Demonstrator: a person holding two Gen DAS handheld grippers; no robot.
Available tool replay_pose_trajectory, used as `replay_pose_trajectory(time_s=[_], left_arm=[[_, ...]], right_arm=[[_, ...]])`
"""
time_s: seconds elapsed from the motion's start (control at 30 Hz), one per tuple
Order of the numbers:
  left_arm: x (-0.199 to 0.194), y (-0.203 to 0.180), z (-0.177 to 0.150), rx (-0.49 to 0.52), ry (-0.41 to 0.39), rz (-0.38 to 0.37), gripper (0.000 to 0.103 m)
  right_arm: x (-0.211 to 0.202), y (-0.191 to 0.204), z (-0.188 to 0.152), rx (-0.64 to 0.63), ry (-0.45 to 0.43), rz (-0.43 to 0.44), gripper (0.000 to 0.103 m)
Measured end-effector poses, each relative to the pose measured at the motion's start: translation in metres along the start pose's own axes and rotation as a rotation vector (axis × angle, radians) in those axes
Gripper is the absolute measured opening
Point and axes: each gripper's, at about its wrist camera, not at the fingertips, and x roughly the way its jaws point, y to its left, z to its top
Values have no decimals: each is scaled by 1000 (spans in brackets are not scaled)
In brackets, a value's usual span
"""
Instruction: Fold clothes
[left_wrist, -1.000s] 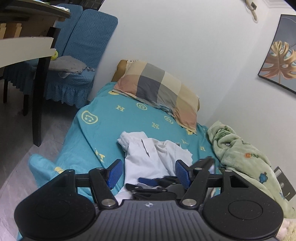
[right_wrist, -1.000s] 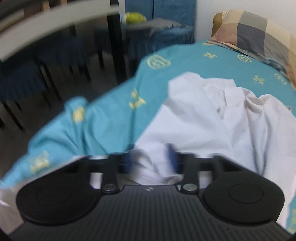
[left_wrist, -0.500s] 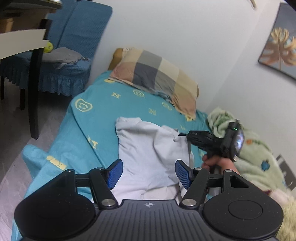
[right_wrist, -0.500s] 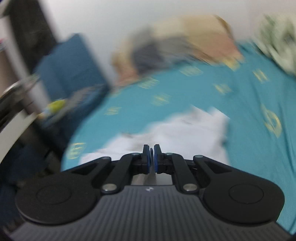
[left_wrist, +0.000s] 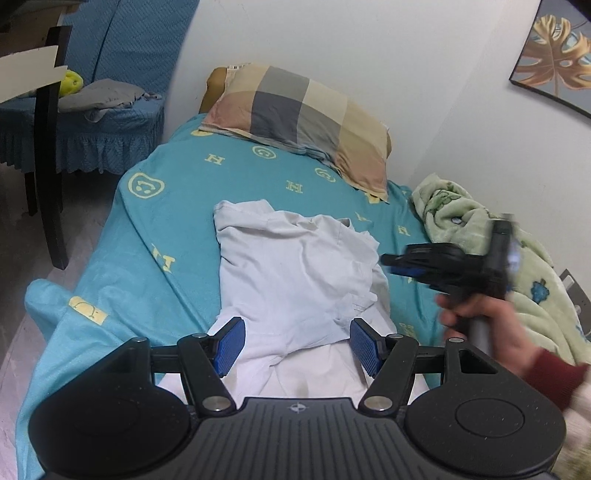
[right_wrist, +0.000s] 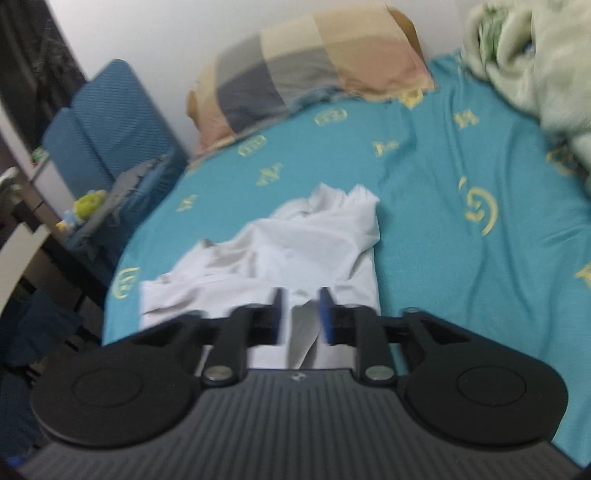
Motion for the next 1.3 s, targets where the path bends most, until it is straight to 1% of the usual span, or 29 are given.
replay_pose_trajectory(time_s=[0.03,0.07,0.13,0.23,0.33,0.4,0.47,0.57,0.67,0.7,0.73,0.8,0.83,0.9,0.97,1.0,1.07,1.17,1.2,1.27,1.3], left_arm=[[-3,0,-1,-4,-2,-6,65],[-6,0,-1,-5,-4,-8,65],[-12,-1,-2,-5,-9,-7,65],[-23,-7,-4,1,-14,-9,66],[-29,-12,-6,23,-2,13,68],[-30,-15,-6,41,43,48,68],[-31,-17,-5,81,101,49,68],[-39,-10,-8,174,208,73,68],[-46,15,-14,234,324,92,70],[-47,26,-16,244,364,108,70],[-48,37,-18,243,399,140,70],[-52,60,-22,220,451,197,70],[-55,71,-24,214,469,210,70],[-59,92,-30,210,505,209,70],[-58,113,-40,215,577,174,70],[-55,121,-46,223,611,172,69],[-51,131,-57,228,675,163,67],[-46,139,-74,225,769,121,66],[-44,137,-81,241,806,109,62],[-41,131,-90,283,846,111,44],[-41,125,-89,299,848,117,24]], right_arm=[[-20,5,-4,-11,-15,14,62],[-41,10,-10,-22,-29,27,70],[-84,18,-27,-38,-41,57,76],[-140,28,-63,-71,2,91,76],[-179,35,-107,-110,67,66,76],[-194,32,-132,-121,126,56,76],[-205,28,-152,-112,171,50,76],[-213,18,-168,-71,208,60,76],[-214,15,-168,-50,199,75,76],[-212,13,-168,-43,200,83,76],[-208,12,-168,-38,208,86,76],[-201,10,-168,-29,229,88,76],[-199,9,-169,-26,238,90,76],[-197,7,-170,-20,253,101,76],[-195,5,-171,-13,261,112,76],[-193,4,-171,-7,266,108,76],[-187,1,-171,11,280,101,76],[-176,-2,-170,35,302,90,76],[-172,-3,-170,39,309,87,76],[-166,-2,-170,41,322,80,76],[-164,-2,-171,38,326,76,76]])
